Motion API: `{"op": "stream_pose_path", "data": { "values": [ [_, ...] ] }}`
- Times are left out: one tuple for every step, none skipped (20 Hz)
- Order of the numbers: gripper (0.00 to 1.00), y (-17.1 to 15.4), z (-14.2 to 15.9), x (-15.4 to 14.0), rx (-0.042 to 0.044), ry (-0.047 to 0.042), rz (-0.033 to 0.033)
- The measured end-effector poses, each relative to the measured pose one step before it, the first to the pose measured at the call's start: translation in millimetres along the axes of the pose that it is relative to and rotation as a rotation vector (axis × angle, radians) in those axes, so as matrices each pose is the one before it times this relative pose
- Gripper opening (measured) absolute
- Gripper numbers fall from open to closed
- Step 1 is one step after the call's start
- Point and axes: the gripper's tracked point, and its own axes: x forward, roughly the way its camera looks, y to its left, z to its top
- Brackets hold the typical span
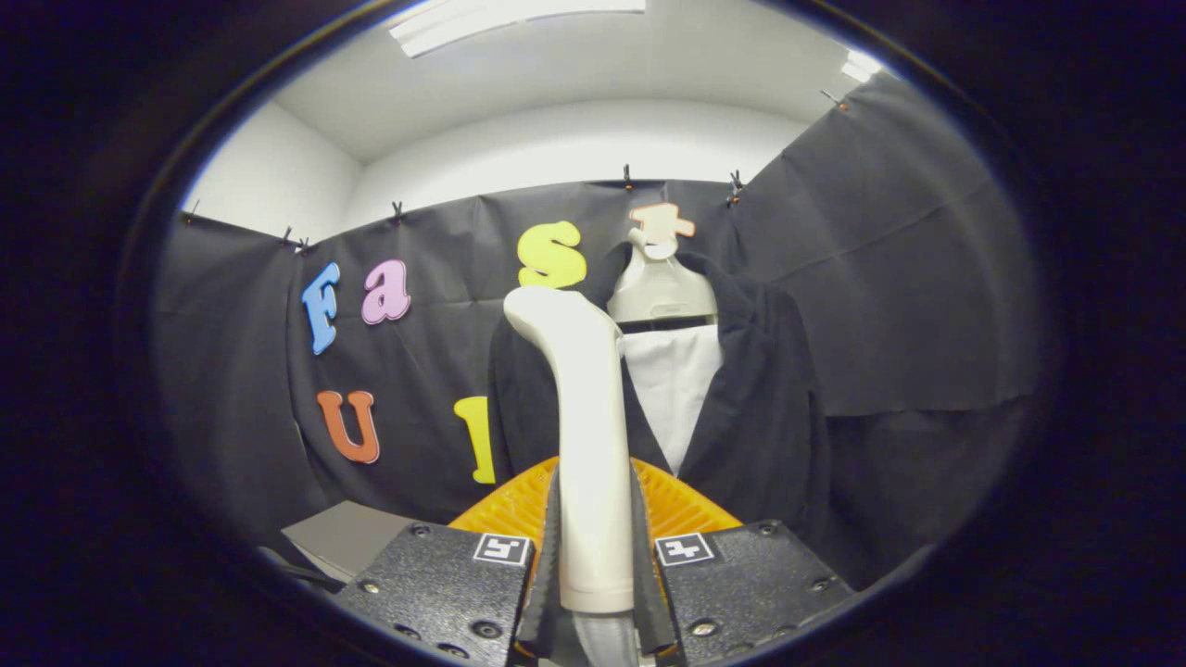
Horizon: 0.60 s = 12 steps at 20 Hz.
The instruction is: Iron the clothes twice with a garment steamer, once on the left side and once on the right side.
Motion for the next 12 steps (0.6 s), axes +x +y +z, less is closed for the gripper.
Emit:
{"op": "stream_pose_path", "data": {
  "values": [
    [0.36, -5.96, -4.52, 5.48, -0.00391, 0.00608, -0.00159],
    [0.36, -4.22, -2.27, 4.33, -0.00445, -0.00318, -0.00221],
    [0.36, -3.48, -3.09, 2.31, -0.00548, -0.00034, 0.00322],
    [0.36, -0.93, -3.02, 0.78, -0.00741, 0.00327, 0.00355],
    [0.36, -2.09, -5.02, 1.37, -0.00614, 0.00421, 0.00554],
    [0.36, -1.91, -6.4, 0.7, -0.0035, 0.00552, 0.00582],
    [0.36, -1.77, -5.17, 0.62, -0.00293, 0.00804, 0.00442],
    [0.36, -1.54, -4.87, 0.34, -0.00576, 0.00673, 0.00058],
    [0.36, -2.9, -6.02, -0.01, -0.00539, 0.00551, -0.00005],
    [0.36, -2.45, -6.08, -0.21, -0.00609, 0.00704, 0.00073],
    [0.36, -3.09, -6.41, -0.37, -0.00185, 0.00689, -0.0025],
    [0.36, -2.67, -5.48, -0.12, -0.00445, 0.00762, -0.00584]
  ]
}}
